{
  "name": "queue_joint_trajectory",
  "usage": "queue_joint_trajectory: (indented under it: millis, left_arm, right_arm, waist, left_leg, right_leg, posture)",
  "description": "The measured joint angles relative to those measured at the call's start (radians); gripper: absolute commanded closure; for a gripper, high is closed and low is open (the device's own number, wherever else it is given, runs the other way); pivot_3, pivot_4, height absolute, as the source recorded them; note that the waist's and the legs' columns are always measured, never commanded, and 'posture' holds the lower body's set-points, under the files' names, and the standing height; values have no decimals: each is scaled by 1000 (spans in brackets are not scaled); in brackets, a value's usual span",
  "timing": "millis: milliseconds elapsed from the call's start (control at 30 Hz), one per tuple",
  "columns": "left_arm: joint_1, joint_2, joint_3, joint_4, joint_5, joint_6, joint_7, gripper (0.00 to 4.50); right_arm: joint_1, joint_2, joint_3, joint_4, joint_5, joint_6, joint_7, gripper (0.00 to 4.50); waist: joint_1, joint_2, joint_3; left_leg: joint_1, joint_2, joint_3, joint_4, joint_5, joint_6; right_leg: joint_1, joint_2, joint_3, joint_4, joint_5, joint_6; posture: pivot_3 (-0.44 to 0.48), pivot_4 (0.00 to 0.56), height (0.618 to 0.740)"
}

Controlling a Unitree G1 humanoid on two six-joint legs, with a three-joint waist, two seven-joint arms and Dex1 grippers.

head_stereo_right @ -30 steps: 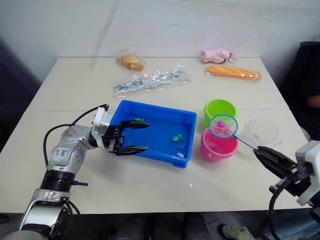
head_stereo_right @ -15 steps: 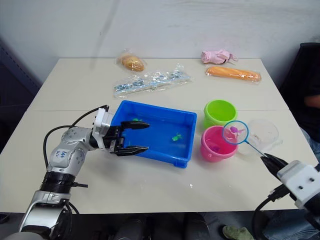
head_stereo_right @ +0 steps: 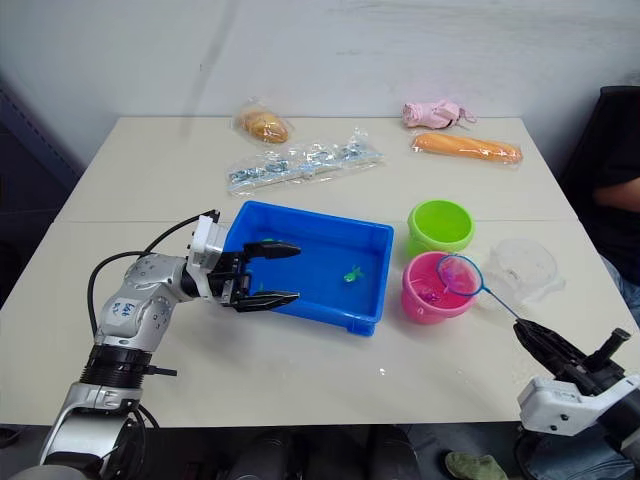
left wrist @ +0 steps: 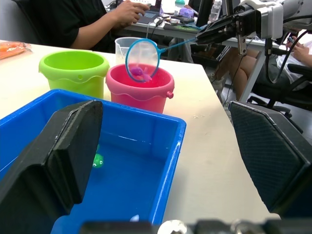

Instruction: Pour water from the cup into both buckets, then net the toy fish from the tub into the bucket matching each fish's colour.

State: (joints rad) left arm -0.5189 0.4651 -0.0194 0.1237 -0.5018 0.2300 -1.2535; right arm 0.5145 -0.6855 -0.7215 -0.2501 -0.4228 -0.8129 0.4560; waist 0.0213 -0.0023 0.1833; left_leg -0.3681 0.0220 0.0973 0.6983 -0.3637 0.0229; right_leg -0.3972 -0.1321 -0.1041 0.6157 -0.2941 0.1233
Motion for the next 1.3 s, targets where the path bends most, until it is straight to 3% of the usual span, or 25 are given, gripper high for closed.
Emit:
queue_joint_trajectory:
  millis: [467, 700, 1200, 1300]
  left_arm:
    - [16, 0, 1, -38, -1, 17, 23, 54]
    - [17, -1, 1, -42, -3, 24, 30, 54]
    - [18, 1, 2, -51, -4, 42, 37, 54]
    - [19, 6, 8, -76, -6, 43, 40, 54]
  right_arm:
    - [-39, -78, 1, -23, -128, -37, -83, 4500]
    - [-12, -59, -43, -39, -82, 19, -95, 4500]
    - [35, -18, 6, -113, -97, 17, -107, 4500]
    - [19, -25, 10, -113, -34, 63, -92, 4500]
  waist:
    - [0, 0, 0]
    - [-1, 0, 0]
    - [-1, 0, 0]
    - [-2, 0, 0]
  left_leg:
    - [0, 3, 0, 0, 0, 0]
    - [0, 4, 0, 0, 0, 0]
    - [1, 3, 0, 1, 0, 0]
    - [1, 4, -1, 1, 0, 0]
  right_leg:
    - [1, 1, -1, 0, 0, 0]
    - [1, 1, -1, 0, 0, 0]
    - [1, 1, 0, 0, 0, 0]
    - [2, 1, -1, 0, 0, 0]
  posture:
    - [0, 150, 740]
    - [0, 150, 740]
    - [0, 150, 740]
    - [0, 150, 740]
